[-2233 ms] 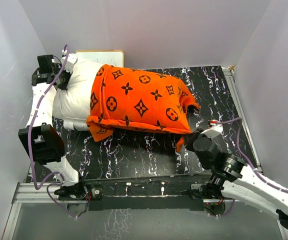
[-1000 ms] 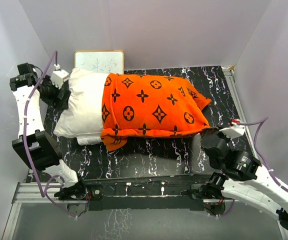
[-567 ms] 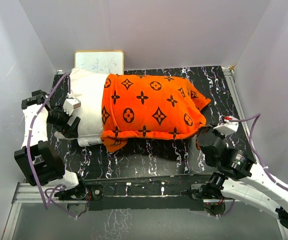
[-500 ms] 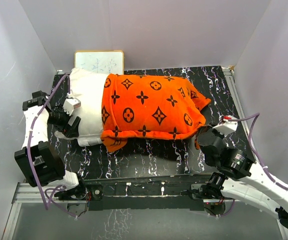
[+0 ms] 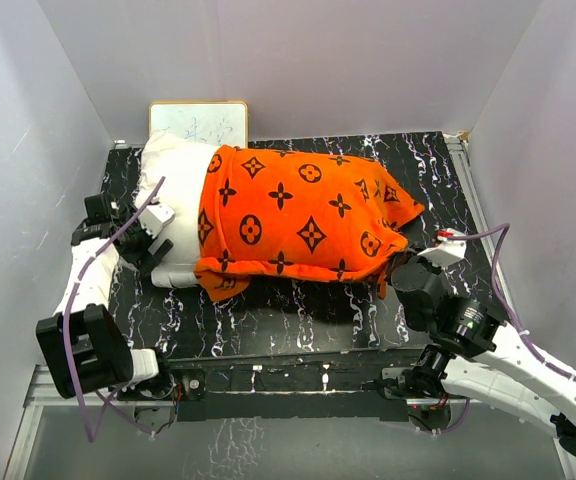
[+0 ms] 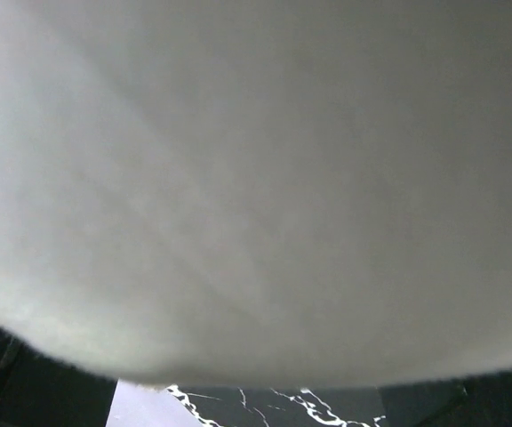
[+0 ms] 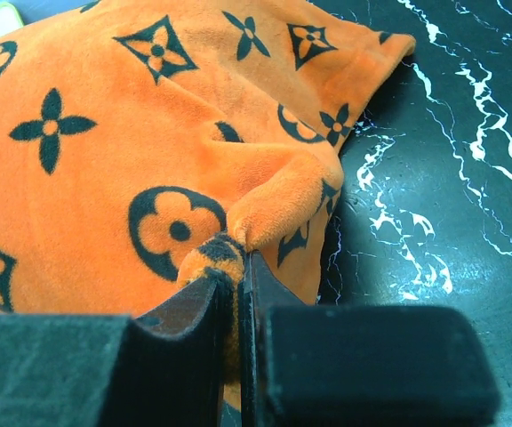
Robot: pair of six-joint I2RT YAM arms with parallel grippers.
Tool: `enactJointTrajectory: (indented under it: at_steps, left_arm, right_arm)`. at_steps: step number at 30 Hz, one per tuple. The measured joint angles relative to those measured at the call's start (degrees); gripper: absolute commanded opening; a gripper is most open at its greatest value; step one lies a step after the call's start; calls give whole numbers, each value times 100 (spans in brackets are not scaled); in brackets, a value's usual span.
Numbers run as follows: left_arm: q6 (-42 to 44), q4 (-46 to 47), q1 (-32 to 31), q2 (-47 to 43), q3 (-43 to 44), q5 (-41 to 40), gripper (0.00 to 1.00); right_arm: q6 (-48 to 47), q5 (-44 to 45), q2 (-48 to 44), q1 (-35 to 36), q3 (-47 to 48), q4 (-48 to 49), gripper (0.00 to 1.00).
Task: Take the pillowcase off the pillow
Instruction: Remove the pillow from the pillowcase.
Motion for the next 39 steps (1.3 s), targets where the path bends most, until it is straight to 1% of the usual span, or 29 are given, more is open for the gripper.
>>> enactJointTrajectory:
  at_steps: [1,2,3,4,5,6,7,8,12,14,18,23,30,36,39]
  left_arm:
    - [2,13,0,109,87,2,94]
    - [7,7,0,219,168,15,84]
    - [11,-2,0,323,247,46,70]
    - [15,-7,0,402,297,94,53]
    - [13,-11,2,452,317,146,32]
    - [4,-26,-2,472,319,175,16]
    - [28,-61,-9,479,326,229,5]
    - [85,-111,-20,487,345,275,0]
    - [85,-350,-74,737,699,264,0]
    - [70,-367,-72,892,903,195,0]
    - [61,-269,9,929,1019,105,0]
    - [-4,-57,247,1019,1167,85,0]
    - [-116,535,555,1377,1200,-39,0]
    - [-136,863,675,1576,1204,-66,0]
    - [-179,870,697,1698,1292,-61,0]
  right_arm:
    - [-15,-13,4,0,0,20,8]
    - [-28,-20,11,0,0,35,8]
    - [-48,-24,24,0,0,57,8]
    - [-63,-31,33,0,0,76,8]
    - [-92,-42,37,0,0,98,8]
    - [-111,-48,37,0,0,114,8]
    - [-144,-55,35,0,0,125,8]
    - [-155,-55,33,0,0,129,8]
    - [-264,-9,-28,0,0,131,8]
    - [-302,44,-85,0,0,131,8]
    - [-400,195,-299,2,0,118,8]
    - [-433,326,-494,9,57,-52,8]
    - [-249,195,-442,68,87,-345,8]
    - [-212,129,-549,103,114,-365,8]
    - [-197,74,-592,122,153,-398,8]
